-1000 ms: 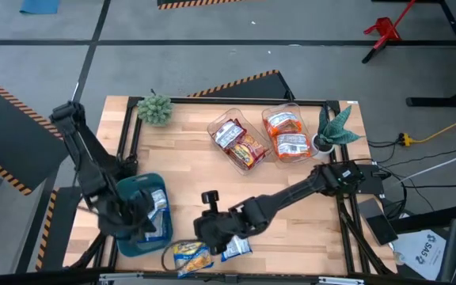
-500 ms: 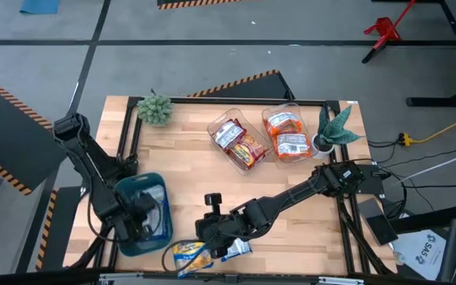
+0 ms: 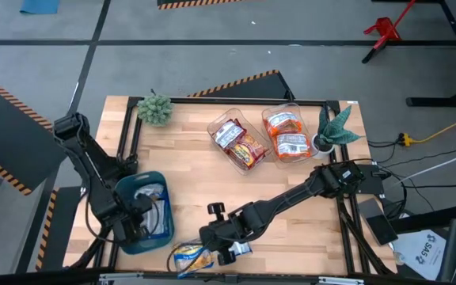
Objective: Sort Maruchan noodles
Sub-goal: Put the blue noodle pack into the blue bin
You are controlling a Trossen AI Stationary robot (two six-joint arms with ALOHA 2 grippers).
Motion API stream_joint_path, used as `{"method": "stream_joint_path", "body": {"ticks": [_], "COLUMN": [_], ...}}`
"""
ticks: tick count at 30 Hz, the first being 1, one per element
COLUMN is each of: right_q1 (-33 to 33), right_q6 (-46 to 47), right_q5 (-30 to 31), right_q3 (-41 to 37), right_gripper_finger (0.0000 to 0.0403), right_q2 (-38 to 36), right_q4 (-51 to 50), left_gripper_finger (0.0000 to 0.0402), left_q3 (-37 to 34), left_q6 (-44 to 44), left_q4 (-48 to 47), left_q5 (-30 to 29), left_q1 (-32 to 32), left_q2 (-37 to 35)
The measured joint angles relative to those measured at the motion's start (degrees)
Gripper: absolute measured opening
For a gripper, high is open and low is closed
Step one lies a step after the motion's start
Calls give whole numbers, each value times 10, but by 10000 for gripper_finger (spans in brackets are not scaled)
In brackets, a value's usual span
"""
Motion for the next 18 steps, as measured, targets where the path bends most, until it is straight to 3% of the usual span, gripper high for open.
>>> {"method": "stream_joint_path", "body": {"ticks": [5, 10, 14, 18], "right_q1": [4, 19, 47, 86], "right_q6": [-10, 31, 76, 89], "right_q5": [-31, -51, -56, -17], "right_q3": [-58, -91, -102, -101], "right_gripper_finger": [126, 211, 248, 264], "right_q2": [0, 2, 1, 0], "right_q4": [17, -55, -72, -64], "left_gripper_finger": [0, 0, 0, 0], "left_q3": [40, 95, 128, 144], "left_q6": [7, 38, 66, 88], "left_q4": [1, 1, 1, 2], "left_q5": [-17, -75, -139, -179], "left_q1": [-7, -15, -21, -22], "left_q2": [0, 0, 0, 0]}}
